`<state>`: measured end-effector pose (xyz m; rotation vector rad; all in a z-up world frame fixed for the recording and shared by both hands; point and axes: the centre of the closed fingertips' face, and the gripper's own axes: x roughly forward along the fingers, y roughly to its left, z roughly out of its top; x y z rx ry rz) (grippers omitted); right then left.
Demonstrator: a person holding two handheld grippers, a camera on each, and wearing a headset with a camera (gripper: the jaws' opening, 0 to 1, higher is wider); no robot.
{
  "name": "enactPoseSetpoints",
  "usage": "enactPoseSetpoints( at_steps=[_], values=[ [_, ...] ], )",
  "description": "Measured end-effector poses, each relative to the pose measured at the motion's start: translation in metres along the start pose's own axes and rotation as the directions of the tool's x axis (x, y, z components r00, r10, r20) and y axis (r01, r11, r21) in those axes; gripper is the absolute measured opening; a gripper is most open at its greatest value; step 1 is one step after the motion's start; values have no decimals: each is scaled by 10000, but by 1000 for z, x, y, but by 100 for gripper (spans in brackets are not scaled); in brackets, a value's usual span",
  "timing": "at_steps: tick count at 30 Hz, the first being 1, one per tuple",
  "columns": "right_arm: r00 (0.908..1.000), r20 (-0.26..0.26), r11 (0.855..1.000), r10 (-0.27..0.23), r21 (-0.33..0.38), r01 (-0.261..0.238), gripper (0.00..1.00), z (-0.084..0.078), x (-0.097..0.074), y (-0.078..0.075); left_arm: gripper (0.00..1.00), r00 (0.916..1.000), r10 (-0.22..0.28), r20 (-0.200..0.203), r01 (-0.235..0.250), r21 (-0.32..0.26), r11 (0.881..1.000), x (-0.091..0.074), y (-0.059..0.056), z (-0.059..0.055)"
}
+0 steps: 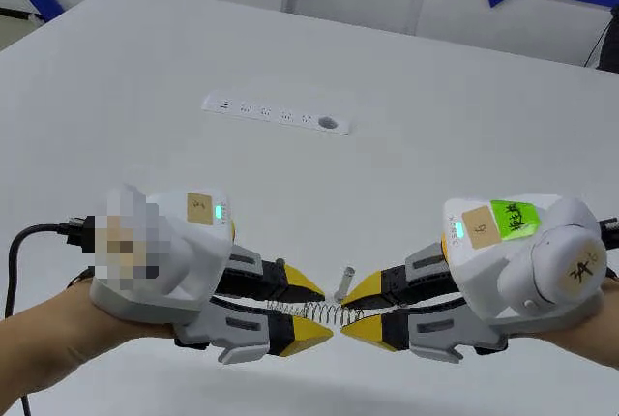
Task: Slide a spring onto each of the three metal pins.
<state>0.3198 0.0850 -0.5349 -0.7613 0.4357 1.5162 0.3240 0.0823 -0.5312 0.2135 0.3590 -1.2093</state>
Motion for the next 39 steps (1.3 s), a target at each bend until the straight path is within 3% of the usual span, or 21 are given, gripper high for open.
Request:
enactPoseSetpoints(
  at_steps=[7,9,11,13,19,23,32,39],
  values=[
    [10000,2,9999,77,-86,-77,11,2,1,2,14,9999,-137,-59,138,139,9998,0,-4,0],
    [9999,30,9999,112,-121,-112,11,3,0,3,12,9998,-122,-154,129,494,9987,0,-5,-1],
    [10000,59,9999,25,-143,-25,11,5,0,2,12,9996,145,-246,-112,1287,9916,-1,-2,-2],
    [10000,77,9998,-26,-171,27,11,7,-1,0,11,9995,254,-203,-224,1363,9904,0,-3,-2],
    [9997,257,9999,-55,-138,58,12,9,-4,-3,10,9998,191,-39,-184,1442,9894,-3,-1,3],
    [9973,730,9993,-129,370,103,14,14,-5,-7,10,10000,63,51,-70,1411,9900,-3,-1,4],
    [9991,405,9995,-82,314,70,17,-2,-2,-2,10,9999,-109,-85,121,1501,9886,1,-4,2],
    [9963,849,9960,-156,894,79,13,0,-7,-5,10,9999,-153,73,142,1390,9902,-1,-2,5]
  ],
)
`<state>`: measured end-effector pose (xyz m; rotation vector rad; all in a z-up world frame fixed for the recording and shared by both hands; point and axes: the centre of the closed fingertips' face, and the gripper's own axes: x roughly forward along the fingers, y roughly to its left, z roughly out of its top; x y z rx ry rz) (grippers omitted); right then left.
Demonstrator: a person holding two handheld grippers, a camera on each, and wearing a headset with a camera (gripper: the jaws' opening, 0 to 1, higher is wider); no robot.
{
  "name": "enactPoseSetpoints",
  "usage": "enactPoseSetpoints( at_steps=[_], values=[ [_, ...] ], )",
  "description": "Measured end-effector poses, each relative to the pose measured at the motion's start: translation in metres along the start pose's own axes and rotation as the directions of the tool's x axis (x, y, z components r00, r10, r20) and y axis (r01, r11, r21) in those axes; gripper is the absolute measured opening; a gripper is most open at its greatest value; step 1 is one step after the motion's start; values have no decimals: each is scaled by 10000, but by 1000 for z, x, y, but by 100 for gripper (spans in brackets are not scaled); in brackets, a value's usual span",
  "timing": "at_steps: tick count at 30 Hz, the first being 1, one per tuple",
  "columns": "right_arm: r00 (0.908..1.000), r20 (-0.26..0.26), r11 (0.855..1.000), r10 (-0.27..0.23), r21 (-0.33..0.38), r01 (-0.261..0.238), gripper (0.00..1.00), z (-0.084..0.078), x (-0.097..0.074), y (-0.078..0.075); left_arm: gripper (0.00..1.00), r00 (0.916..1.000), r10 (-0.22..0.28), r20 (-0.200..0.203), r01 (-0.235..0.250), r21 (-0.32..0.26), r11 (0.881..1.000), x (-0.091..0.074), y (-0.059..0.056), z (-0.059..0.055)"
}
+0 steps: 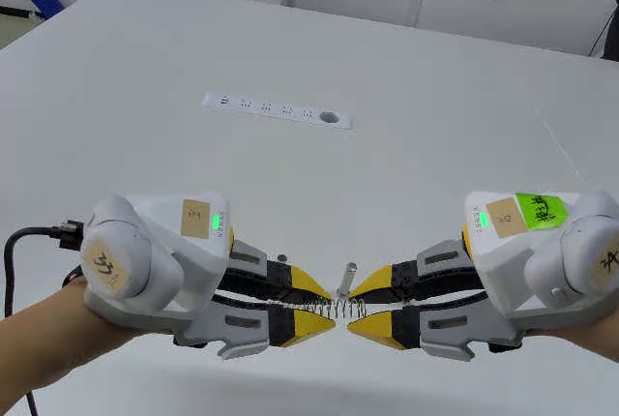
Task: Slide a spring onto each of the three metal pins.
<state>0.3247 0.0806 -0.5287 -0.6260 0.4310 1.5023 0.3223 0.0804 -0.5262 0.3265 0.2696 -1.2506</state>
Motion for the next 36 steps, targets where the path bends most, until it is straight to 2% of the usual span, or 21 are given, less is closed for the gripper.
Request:
enactPoseSetpoints(
  at_steps=[12,21,33,36],
  values=[
    [9978,563,9989,352,305,-370,12,14,-6,2,10,10000,-93,-36,93,19,10000,0,0,0],
    [9955,874,9982,357,453,-397,12,24,-6,2,10,9998,-59,-168,60,33,10000,0,2,-1],
    [9880,1498,9958,369,776,-489,12,39,-7,2,10,9998,-103,-187,103,-24,9999,2,1,0],
    [9830,1778,9948,458,815,-611,11,46,-5,4,10,9997,-154,-202,153,-5,9999,4,-1,1]
  ],
)
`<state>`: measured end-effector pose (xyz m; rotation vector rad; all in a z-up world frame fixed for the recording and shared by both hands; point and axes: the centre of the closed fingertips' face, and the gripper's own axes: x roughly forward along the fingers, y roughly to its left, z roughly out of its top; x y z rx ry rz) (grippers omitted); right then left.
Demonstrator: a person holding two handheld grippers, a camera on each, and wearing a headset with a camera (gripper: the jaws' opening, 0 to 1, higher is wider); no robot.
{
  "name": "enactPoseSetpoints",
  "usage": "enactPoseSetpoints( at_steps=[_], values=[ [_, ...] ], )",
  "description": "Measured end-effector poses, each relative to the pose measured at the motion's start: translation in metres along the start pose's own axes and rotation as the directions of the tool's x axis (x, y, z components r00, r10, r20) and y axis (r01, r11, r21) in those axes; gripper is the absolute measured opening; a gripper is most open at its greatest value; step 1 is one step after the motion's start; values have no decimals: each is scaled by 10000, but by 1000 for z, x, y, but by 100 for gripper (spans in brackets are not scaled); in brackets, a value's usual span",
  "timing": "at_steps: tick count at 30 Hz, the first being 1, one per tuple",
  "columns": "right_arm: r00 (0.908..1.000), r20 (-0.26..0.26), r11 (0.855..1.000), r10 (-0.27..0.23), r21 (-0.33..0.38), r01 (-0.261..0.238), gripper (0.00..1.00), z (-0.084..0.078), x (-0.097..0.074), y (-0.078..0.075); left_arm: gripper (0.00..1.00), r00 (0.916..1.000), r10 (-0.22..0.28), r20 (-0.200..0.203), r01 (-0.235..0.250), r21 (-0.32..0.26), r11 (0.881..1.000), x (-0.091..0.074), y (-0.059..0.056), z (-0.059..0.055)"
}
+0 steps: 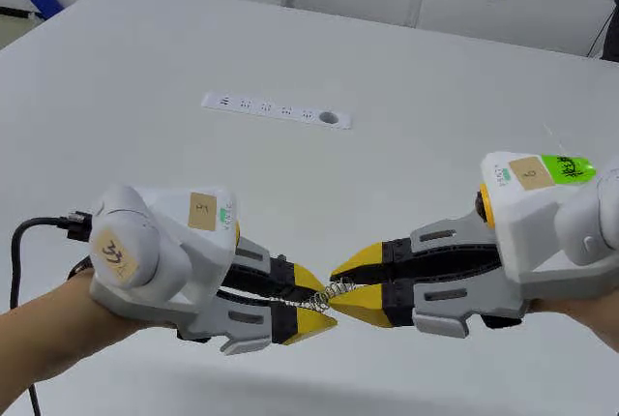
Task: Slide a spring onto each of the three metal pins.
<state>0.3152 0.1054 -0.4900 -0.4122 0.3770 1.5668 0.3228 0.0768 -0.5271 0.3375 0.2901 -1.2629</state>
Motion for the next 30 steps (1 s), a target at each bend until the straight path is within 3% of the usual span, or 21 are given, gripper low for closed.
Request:
enactPoseSetpoints(
  at_steps=[7,18,30],
  values=[
    [10000,25,10000,-53,25,53,11,4,3,-2,10,10000,79,2,-79,-66,9999,1,2,0],
    [9998,27,9997,-202,122,201,11,6,6,-6,12,9996,215,163,-204,-643,9977,-3,6,1],
    [9991,141,9991,-401,128,399,11,13,1,-14,18,9994,339,-1,-338,-896,9954,-8,11,-6]
  ],
)
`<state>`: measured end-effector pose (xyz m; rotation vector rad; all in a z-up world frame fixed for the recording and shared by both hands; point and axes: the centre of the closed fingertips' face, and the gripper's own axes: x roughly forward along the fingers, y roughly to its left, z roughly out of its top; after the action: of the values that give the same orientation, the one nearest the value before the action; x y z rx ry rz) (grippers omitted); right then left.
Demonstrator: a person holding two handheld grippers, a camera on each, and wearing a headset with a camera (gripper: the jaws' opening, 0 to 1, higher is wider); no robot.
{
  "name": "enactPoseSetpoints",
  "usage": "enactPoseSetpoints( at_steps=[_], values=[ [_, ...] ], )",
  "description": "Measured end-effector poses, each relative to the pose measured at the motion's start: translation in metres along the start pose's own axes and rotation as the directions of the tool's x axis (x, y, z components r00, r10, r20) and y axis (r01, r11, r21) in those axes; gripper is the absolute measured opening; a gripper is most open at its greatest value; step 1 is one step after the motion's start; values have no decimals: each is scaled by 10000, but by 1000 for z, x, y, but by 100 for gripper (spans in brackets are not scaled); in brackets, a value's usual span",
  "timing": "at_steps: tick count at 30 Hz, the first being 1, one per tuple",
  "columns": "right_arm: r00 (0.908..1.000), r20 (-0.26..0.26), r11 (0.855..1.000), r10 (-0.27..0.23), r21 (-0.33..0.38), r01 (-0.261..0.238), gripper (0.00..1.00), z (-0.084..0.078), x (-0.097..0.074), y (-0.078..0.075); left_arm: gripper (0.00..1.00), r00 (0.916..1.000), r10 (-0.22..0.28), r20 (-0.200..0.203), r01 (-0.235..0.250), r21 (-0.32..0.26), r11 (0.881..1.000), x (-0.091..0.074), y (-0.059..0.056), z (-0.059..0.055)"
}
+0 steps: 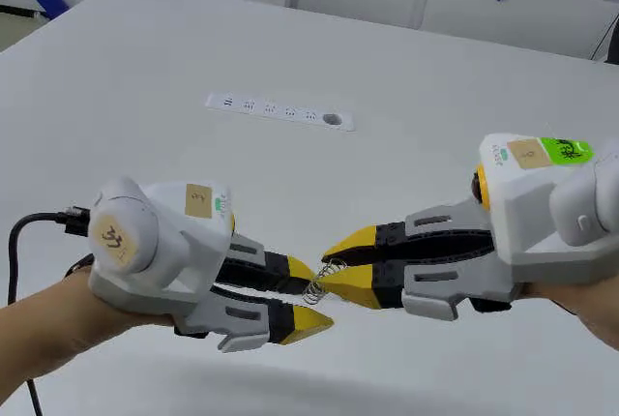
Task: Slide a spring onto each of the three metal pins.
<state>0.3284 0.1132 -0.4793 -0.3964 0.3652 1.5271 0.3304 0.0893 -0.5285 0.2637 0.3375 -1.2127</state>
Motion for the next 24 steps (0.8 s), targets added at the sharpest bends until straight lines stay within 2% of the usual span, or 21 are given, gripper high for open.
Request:
enactPoseSetpoints(
  at_steps=[8,14,20,24],
  values=[
    [9985,-229,9987,-506,-14,505,11,-5,-10,-17,32,9985,481,-258,-488,-286,9984,-9,12,-10],
    [9939,-541,9953,-964,4,965,11,-12,-14,-31,41,9971,736,-187,-747,-643,9951,-17,20,-9],
    [9805,-1058,9858,-1657,102,1677,11,-27,-18,-51,51,9957,903,-206,-917,-763,9929,-22,24,-10],
    [9730,-1260,9800,-1936,215,1978,11,-34,-19,-60,59,9939,1083,-224,-1098,-811,9906,-25,29,-11]
  ],
)
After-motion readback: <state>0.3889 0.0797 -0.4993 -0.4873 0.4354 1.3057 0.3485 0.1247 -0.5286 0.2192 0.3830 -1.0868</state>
